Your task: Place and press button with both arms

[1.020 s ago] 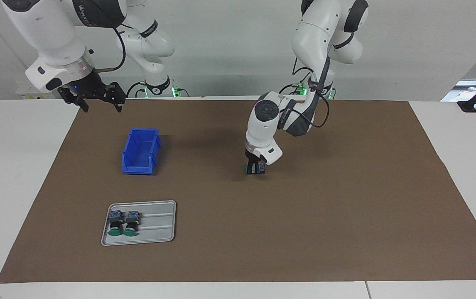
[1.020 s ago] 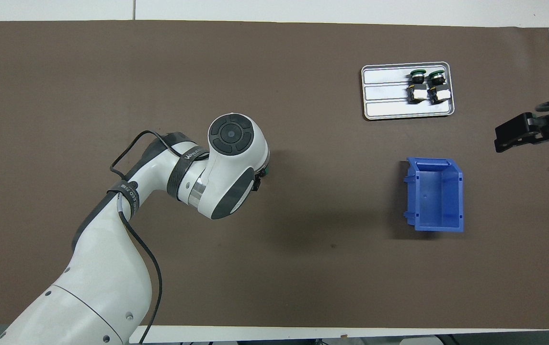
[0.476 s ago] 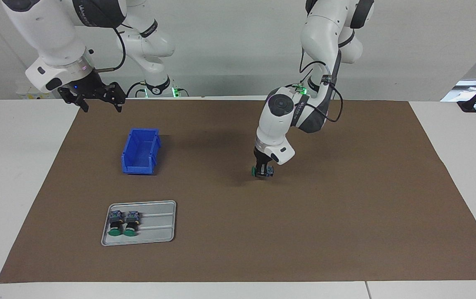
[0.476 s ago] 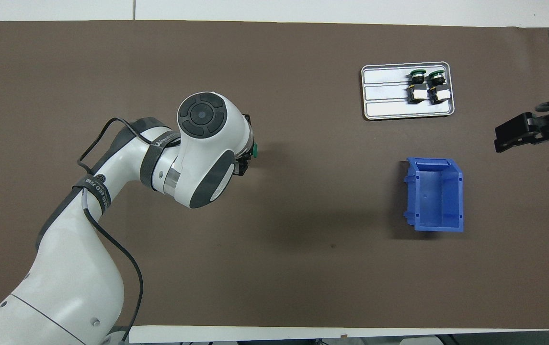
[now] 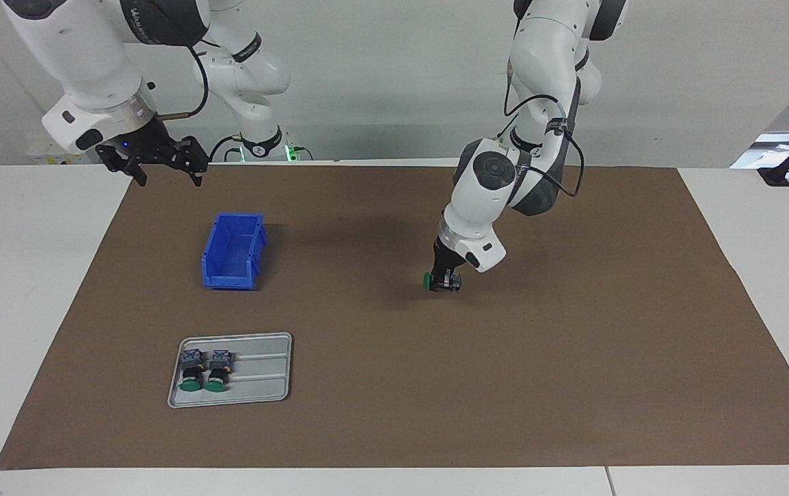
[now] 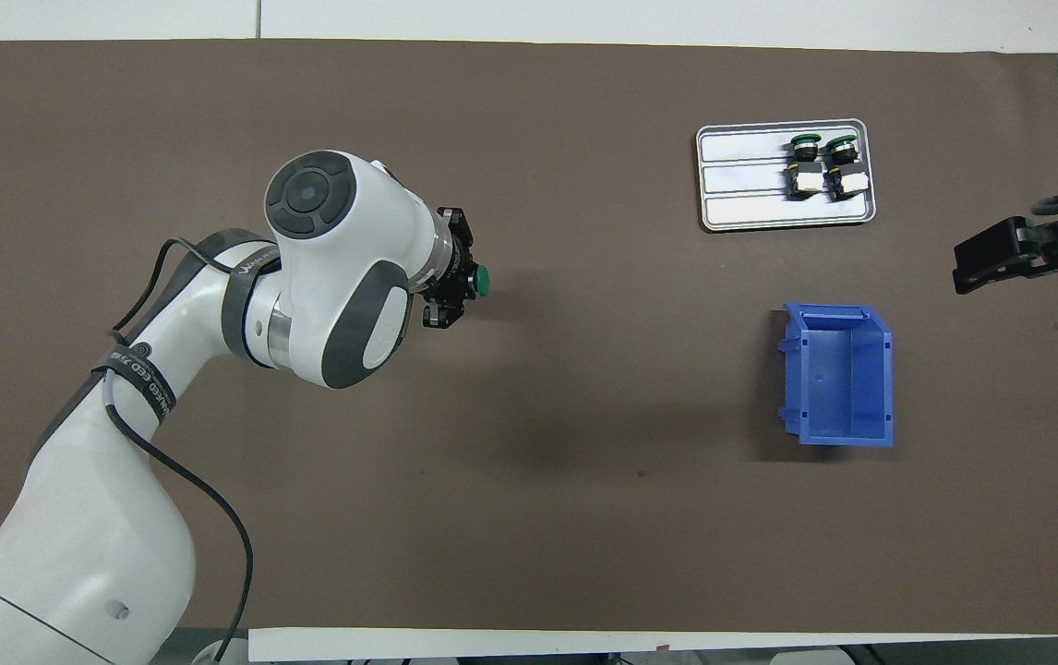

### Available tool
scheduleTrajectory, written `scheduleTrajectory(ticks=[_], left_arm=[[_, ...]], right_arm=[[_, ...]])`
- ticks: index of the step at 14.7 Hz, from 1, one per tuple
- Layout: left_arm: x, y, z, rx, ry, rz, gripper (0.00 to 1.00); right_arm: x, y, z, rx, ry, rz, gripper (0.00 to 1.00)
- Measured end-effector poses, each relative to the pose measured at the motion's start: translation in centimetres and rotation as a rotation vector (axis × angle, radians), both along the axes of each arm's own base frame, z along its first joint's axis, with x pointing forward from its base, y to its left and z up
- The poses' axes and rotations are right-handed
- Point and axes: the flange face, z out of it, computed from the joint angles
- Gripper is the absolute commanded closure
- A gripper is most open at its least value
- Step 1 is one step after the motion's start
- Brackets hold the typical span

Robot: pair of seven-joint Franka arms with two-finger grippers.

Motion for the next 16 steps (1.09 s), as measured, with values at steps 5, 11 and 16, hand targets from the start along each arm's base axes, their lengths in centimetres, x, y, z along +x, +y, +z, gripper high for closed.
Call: scheduleTrajectory(ticks=[5,11,16], left_arm=[[1.7,1.6,0.2,-0.216,-0.001,0.063,0.99],[3.5,5.7,-1.2,-0.418,0.024,0.147,0.99],[2.9,7.8,-3.1,-0.596,0.022,0.201,0.99]], right_arm=[[0.0,0.0,0.0,0.000,0.000,0.000,0.01],[0.0,0.0,0.0,0.000,0.000,0.000,0.01],[0.0,0.0,0.0,0.000,0.000,0.000,0.01]])
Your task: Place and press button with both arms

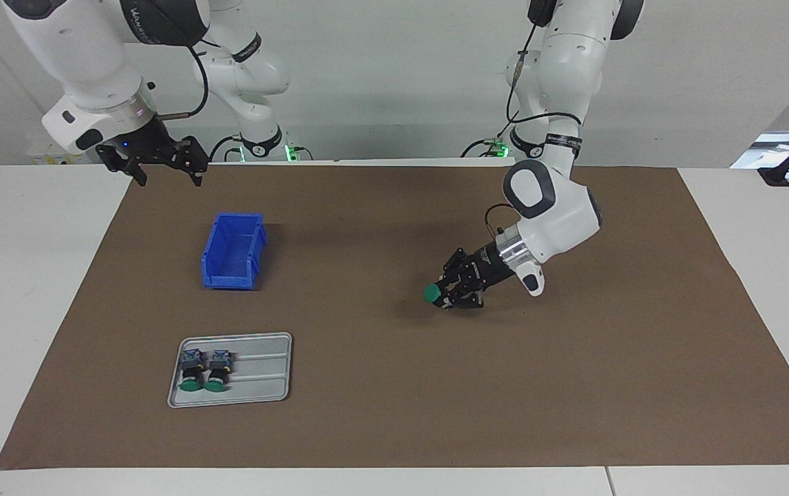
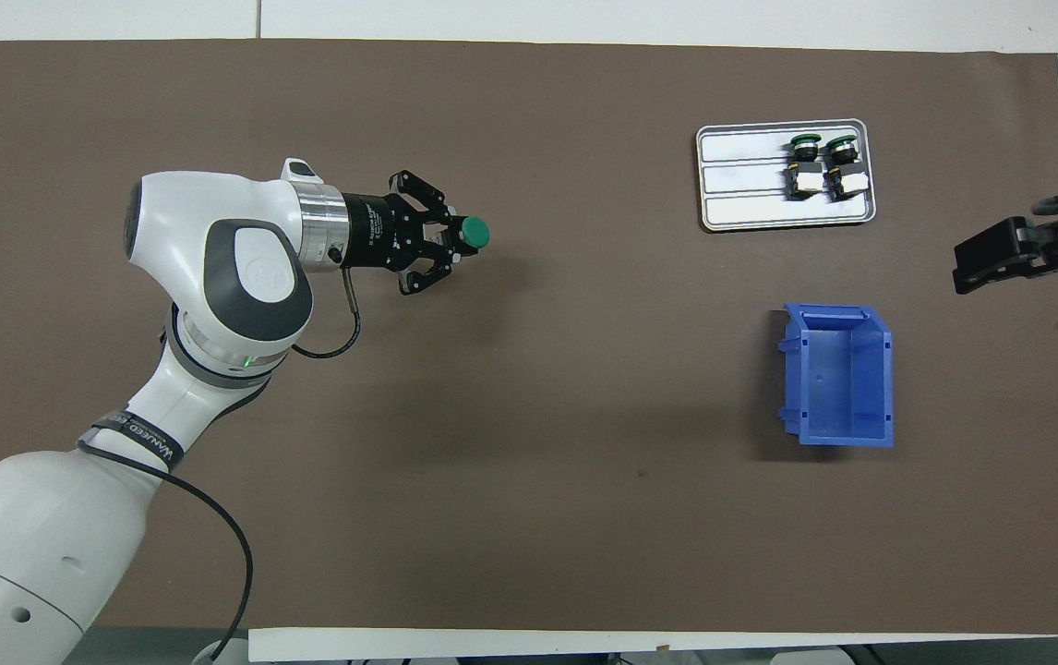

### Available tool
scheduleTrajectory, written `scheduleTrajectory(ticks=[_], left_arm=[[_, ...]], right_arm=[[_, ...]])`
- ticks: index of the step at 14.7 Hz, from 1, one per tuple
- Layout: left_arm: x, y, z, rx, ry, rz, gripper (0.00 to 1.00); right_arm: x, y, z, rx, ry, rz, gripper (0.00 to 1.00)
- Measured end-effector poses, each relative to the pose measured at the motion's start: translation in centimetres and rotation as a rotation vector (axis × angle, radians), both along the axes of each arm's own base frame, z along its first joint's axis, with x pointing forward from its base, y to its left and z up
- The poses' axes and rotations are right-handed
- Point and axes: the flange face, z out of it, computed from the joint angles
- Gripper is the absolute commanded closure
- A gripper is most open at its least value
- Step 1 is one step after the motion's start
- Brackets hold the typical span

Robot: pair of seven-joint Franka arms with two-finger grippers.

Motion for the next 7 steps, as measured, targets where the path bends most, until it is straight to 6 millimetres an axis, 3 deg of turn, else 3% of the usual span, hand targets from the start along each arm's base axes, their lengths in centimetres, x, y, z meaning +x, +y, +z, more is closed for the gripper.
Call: scheduleTrajectory(ticks=[7], left_arm=[[-0.8,3.1,-3.2,-0.151,-0.024,0.060,0.98]], right_arm=[[0.0,0.0,0.0,0.000,0.000,0.000,0.01]])
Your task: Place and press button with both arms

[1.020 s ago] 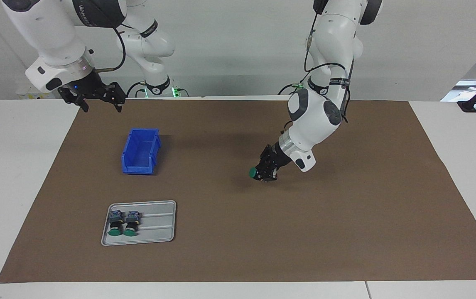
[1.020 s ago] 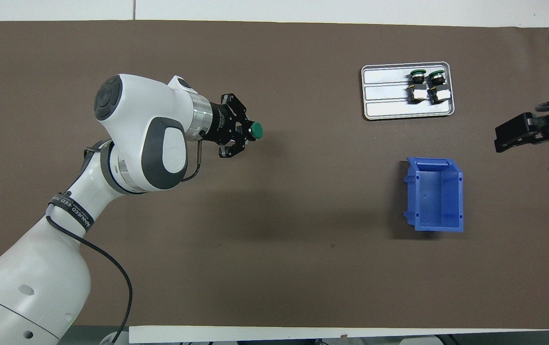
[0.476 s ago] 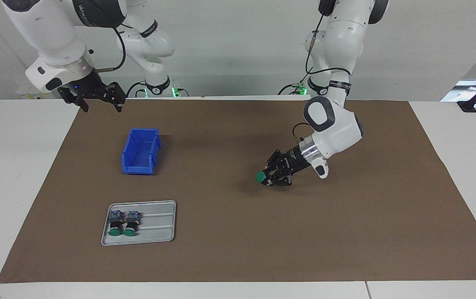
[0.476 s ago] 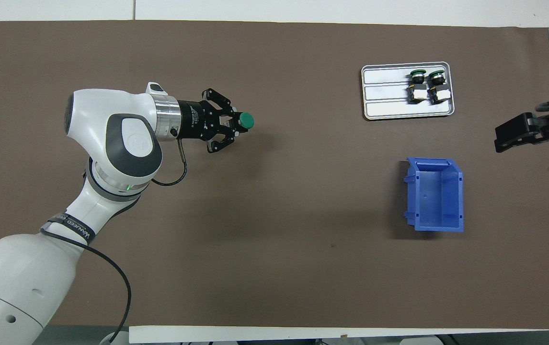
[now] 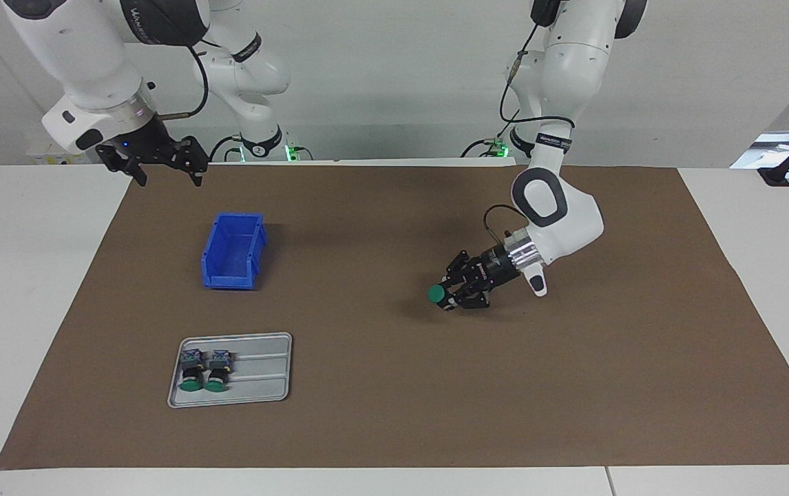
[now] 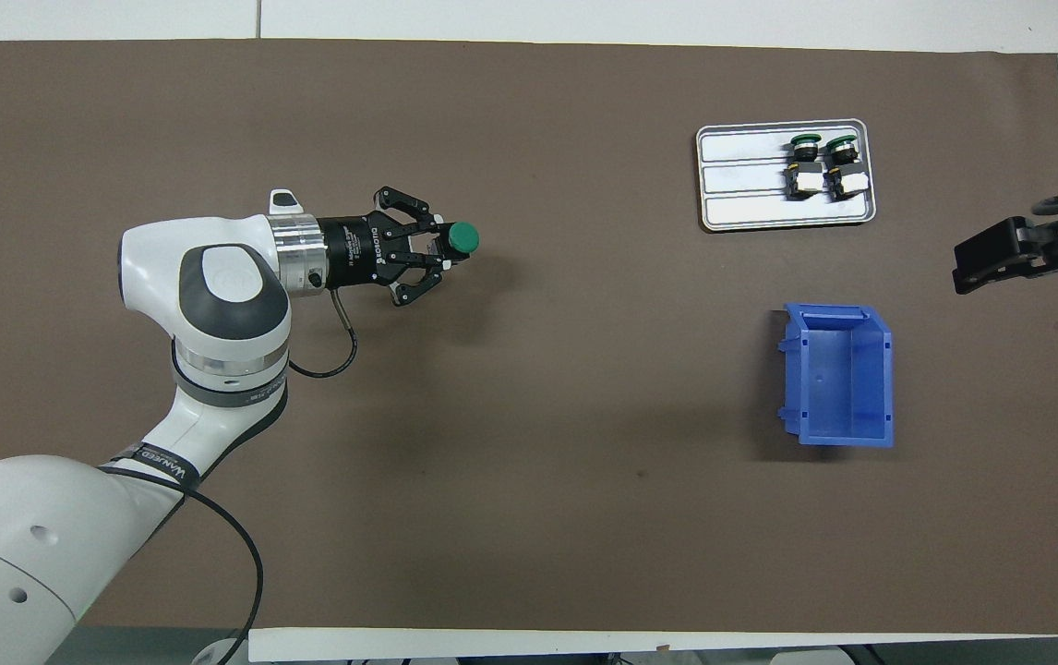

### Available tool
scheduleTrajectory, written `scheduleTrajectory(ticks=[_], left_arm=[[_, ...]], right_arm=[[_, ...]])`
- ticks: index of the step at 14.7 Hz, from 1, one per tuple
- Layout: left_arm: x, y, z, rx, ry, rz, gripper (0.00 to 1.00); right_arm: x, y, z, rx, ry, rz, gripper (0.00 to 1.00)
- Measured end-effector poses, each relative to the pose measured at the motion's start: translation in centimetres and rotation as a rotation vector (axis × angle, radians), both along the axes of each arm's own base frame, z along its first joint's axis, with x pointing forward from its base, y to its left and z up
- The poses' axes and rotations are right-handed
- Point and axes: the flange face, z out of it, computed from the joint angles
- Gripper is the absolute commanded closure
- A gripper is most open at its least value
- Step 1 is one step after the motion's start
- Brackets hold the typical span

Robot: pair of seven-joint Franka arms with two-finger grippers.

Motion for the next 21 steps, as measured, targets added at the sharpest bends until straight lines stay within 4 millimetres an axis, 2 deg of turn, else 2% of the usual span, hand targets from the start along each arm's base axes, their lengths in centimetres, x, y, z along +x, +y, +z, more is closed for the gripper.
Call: scheduleTrajectory(ticks=[3,7,12,21], left_arm=[[-0.4,-0.1,-0.4,-0.101,-0.018,0.004,0.98],[-2.3,-0.4,-2.5,-0.161,-0.031,-0.045,0.99],[-1.6,1.9,-4.9,-0.247,-0.020,-0.044,0.99],[-2.1,1.4,-6.9,-0.297,-0.029,-0.023,0.99]], right_arm=[[0.0,0.0,0.0,0.000,0.000,0.000,0.01],[0.0,0.0,0.0,0.000,0.000,0.000,0.01],[0.0,0.0,0.0,0.000,0.000,0.000,0.01],[0.0,0.0,0.0,0.000,0.000,0.000,0.01]])
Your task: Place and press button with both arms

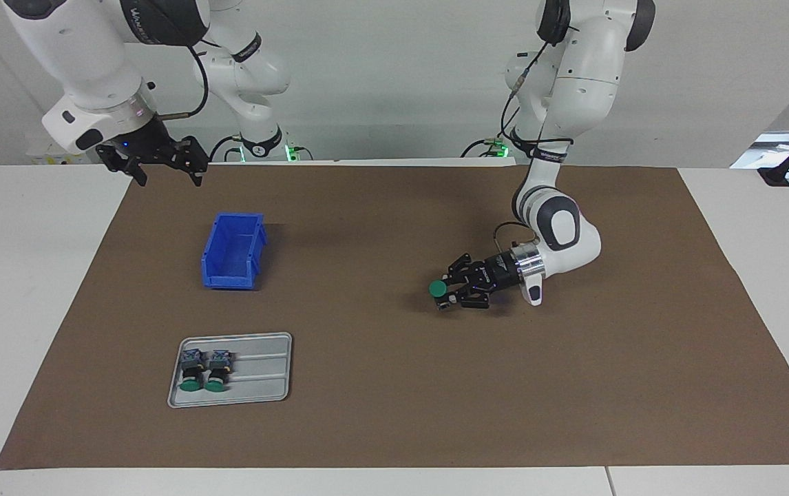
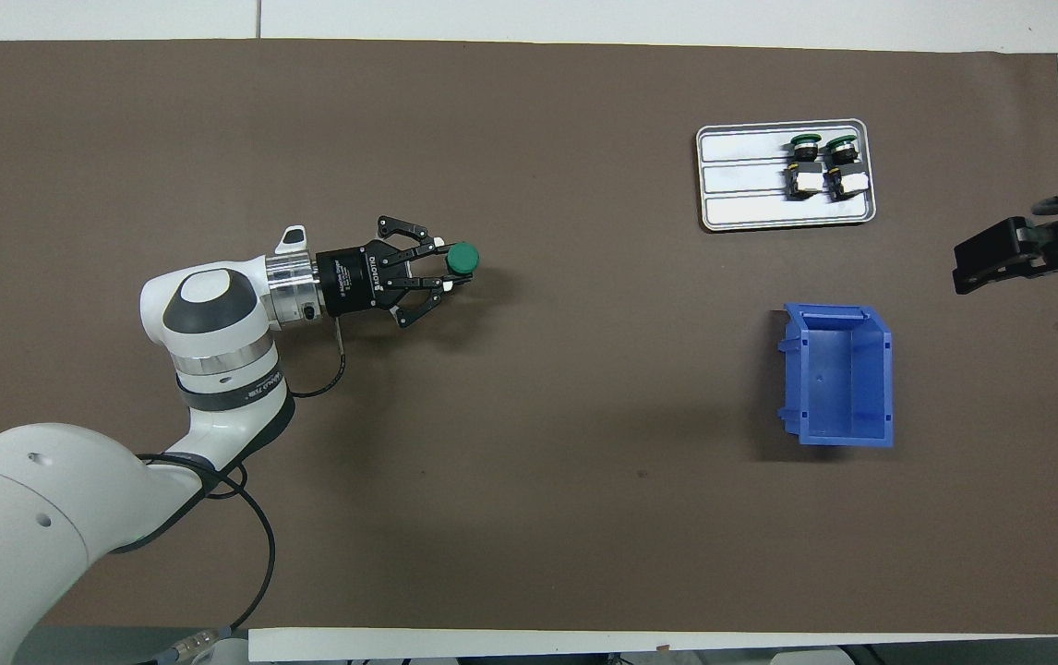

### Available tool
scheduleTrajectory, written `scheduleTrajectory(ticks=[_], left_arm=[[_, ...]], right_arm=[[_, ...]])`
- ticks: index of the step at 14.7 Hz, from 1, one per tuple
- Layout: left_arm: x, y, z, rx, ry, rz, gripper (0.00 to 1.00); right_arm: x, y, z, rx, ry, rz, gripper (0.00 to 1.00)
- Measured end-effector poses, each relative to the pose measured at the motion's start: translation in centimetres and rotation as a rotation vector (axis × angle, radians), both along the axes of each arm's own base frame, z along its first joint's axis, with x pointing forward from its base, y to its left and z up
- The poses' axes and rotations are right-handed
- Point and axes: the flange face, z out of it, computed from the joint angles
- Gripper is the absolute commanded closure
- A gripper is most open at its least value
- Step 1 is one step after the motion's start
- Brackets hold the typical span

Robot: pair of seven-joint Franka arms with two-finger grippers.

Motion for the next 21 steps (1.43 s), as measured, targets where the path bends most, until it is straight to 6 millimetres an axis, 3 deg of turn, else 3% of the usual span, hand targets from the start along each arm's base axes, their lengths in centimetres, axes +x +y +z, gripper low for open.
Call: scheduleTrajectory(ticks=[9,12,15,19,21], left_arm=[[-1.0,1.0,-3.0,-0.052,-0.034,-0.001,0.99],[-1.2,1.0,-3.2,-0.069,-0.035,-0.007,0.96],[-1.3,1.0,-3.3,-0.069,-0.035,-0.007,0.78],[-1.3,1.2,-3.4,-0.066,-0.040,-0.004,0.38],[-1.2,1.4,-3.4,-0.049,-0.047,0.006,0.32]], right_arm=[[0.0,0.0,0.0,0.000,0.000,0.000,0.01],[0.0,0.0,0.0,0.000,0.000,0.000,0.01],[0.0,0.0,0.0,0.000,0.000,0.000,0.01],[0.0,0.0,0.0,0.000,0.000,0.000,0.01],[0.0,0.0,0.0,0.000,0.000,0.000,0.01]])
